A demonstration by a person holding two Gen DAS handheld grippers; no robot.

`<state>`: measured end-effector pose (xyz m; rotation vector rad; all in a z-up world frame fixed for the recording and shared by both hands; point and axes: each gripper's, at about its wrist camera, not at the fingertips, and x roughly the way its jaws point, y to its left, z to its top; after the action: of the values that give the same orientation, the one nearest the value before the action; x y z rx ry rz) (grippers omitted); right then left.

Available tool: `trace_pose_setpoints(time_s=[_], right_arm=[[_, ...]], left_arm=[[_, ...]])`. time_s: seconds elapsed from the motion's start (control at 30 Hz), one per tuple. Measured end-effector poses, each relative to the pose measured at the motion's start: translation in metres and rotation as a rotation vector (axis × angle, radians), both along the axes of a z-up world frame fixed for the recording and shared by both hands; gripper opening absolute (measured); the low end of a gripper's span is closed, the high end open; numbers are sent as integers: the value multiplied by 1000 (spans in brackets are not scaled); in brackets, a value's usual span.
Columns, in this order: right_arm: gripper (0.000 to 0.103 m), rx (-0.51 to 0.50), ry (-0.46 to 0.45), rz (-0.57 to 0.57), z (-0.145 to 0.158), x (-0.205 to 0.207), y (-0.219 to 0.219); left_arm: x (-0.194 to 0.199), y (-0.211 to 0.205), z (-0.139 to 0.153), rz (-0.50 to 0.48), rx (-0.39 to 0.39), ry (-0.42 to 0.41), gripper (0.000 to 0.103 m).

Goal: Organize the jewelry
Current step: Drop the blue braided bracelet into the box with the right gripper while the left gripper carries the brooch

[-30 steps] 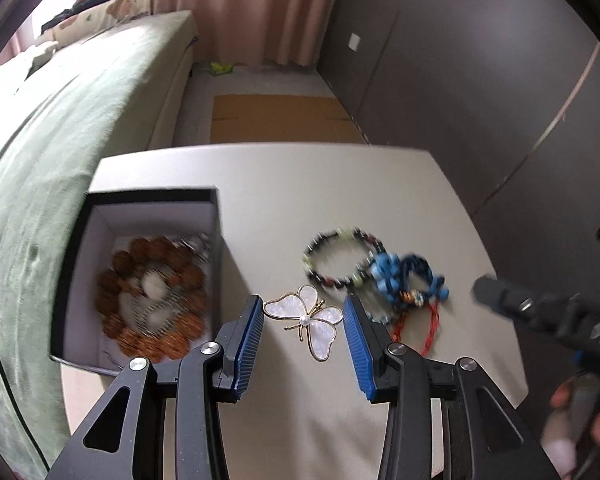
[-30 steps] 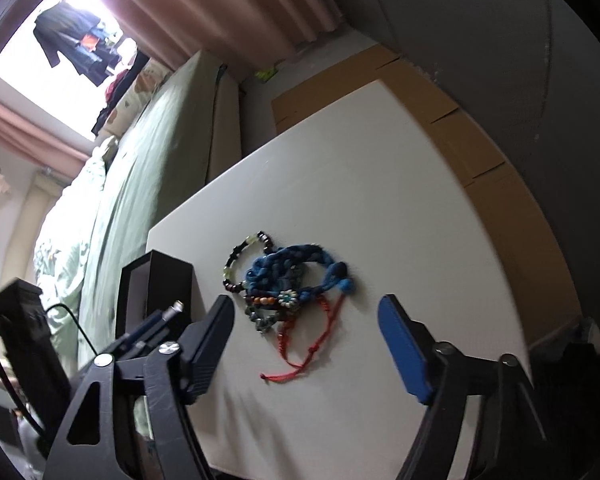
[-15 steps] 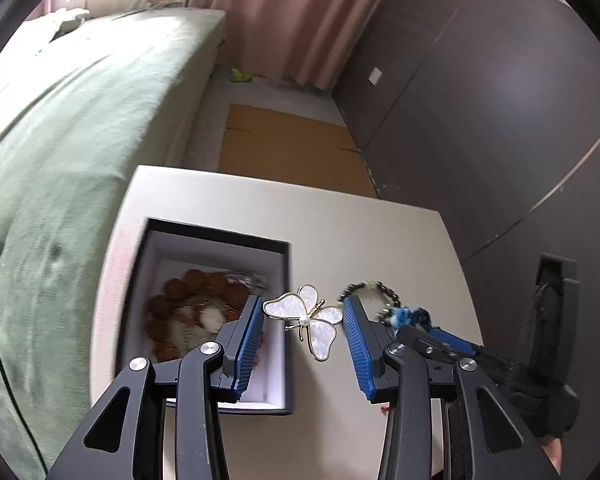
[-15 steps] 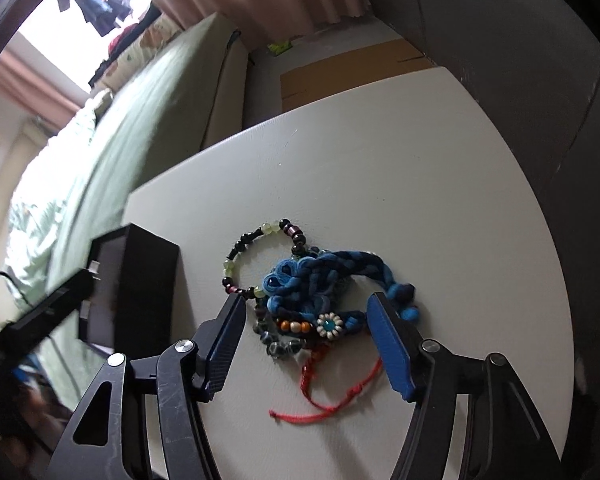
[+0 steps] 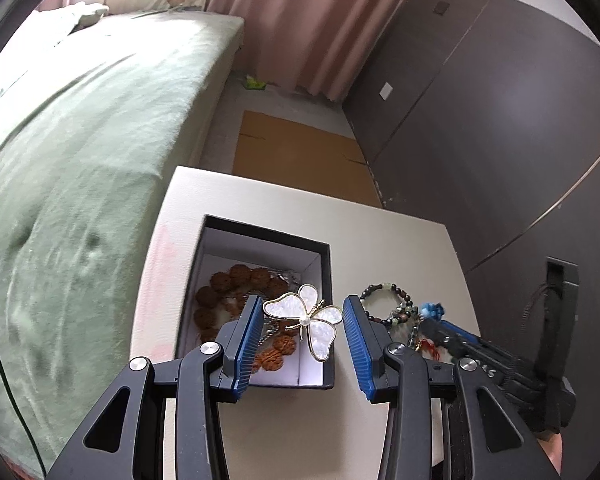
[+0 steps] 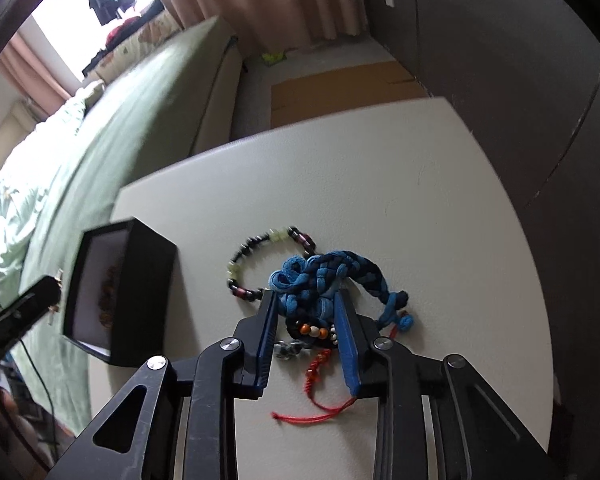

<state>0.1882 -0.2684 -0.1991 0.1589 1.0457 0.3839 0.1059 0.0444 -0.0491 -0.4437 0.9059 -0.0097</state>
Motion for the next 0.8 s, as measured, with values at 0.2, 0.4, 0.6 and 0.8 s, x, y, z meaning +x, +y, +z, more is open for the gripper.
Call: trace_pose_setpoints(time_s=[0.2,0.4,0.6,0.8], right_arm=[[30,114,-71,34,27,-23,2],[30,236,-94,81,35,-36,14],[30,338,-144,143,50,-43,40],[30,404,-221,212,64,-56,69]], left_arm=[[-12,12,7,25,-14,-20,43],[-28,27,11,58,-24,-33,43],[-33,41,15,86,-35,-43,43],[-33,57,18,111,-59,-59,43]])
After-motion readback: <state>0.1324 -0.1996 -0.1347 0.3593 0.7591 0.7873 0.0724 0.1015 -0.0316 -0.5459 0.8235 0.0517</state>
